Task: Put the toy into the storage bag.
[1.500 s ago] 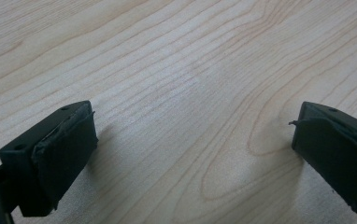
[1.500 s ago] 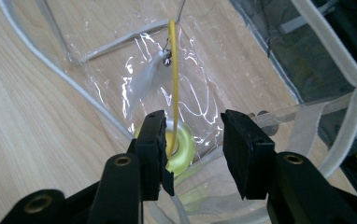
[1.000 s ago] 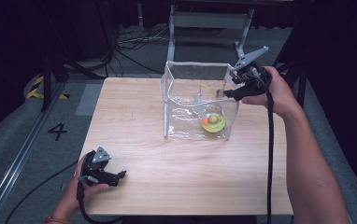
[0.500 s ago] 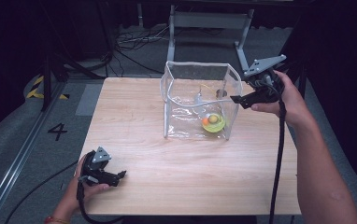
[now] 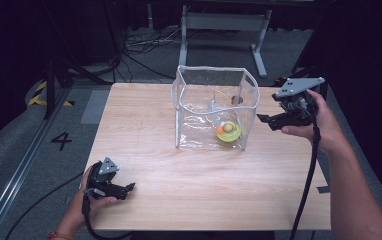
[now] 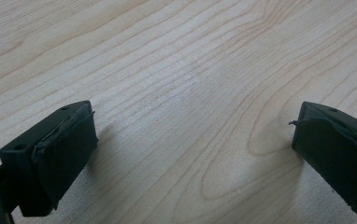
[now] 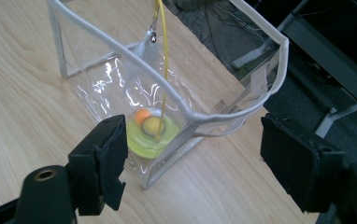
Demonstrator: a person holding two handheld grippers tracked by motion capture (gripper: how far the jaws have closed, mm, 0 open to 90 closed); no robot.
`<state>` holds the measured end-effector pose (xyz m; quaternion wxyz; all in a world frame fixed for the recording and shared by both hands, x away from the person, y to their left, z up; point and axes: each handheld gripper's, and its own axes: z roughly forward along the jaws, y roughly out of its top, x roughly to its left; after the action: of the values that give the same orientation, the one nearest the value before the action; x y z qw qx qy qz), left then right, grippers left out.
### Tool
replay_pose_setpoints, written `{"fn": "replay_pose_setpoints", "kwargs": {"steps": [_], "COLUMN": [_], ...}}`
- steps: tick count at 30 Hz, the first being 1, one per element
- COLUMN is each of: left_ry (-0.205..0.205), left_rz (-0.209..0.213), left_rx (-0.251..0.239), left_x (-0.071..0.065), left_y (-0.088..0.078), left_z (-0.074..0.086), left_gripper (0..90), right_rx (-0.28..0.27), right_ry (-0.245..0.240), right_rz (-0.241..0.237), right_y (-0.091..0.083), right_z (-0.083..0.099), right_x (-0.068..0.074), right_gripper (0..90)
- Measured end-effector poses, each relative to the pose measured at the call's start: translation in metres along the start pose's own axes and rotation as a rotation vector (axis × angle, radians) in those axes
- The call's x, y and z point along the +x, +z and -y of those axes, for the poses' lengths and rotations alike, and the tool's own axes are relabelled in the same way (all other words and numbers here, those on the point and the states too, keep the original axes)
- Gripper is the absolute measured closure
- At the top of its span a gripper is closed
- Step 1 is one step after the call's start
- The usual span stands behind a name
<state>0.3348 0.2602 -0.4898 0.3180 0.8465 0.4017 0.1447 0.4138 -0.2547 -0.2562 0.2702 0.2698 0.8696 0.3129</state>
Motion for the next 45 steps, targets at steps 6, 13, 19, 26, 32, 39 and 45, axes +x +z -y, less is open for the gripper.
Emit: {"fn": "replay_pose_setpoints", "kwargs": {"steps": [6,13,19,26,32,39,45], "left_ry": [-0.002,-0.002,-0.002,-0.002,-0.002,-0.003,-0.002], "left_rz": [-0.001,-0.001,-0.001,-0.001,-0.001,-0.001,-0.001], "left_rx": [-0.001,-0.002,-0.001,-0.002,-0.001,-0.002,-0.002], "left_x": [0.0,0.0,0.0,0.0,0.0,0.0,0.0], "left_y": [0.0,0.0,0.0,0.0,0.0,0.0,0.0], "left_z": [0.0,0.0,0.0,0.0,0.0,0.0,0.0], "left_gripper": [0.4,0.4,0.4,0.4,0.4,0.4,0.4], "right_rx": [0.013,0.017,0.053,0.088,0.117,0.126,0.117], "right_ry": [-0.015,-0.015,-0.02,0.013,0.031,0.057,0.089], "right_rz": [0.004,-0.025,-0.039,-0.043,-0.02,-0.033,-0.036], "right_y": [0.001,0.004,0.015,0.026,0.035,0.04,0.041], "right_z": [0.014,0.039,0.064,0.092,0.116,0.138,0.155], "right_x": [0.006,0.016,0.026,0.033,0.039,0.042,0.043], "right_gripper": [23.8,23.5,23.5,23.8,24.0,24.2,24.3]}}
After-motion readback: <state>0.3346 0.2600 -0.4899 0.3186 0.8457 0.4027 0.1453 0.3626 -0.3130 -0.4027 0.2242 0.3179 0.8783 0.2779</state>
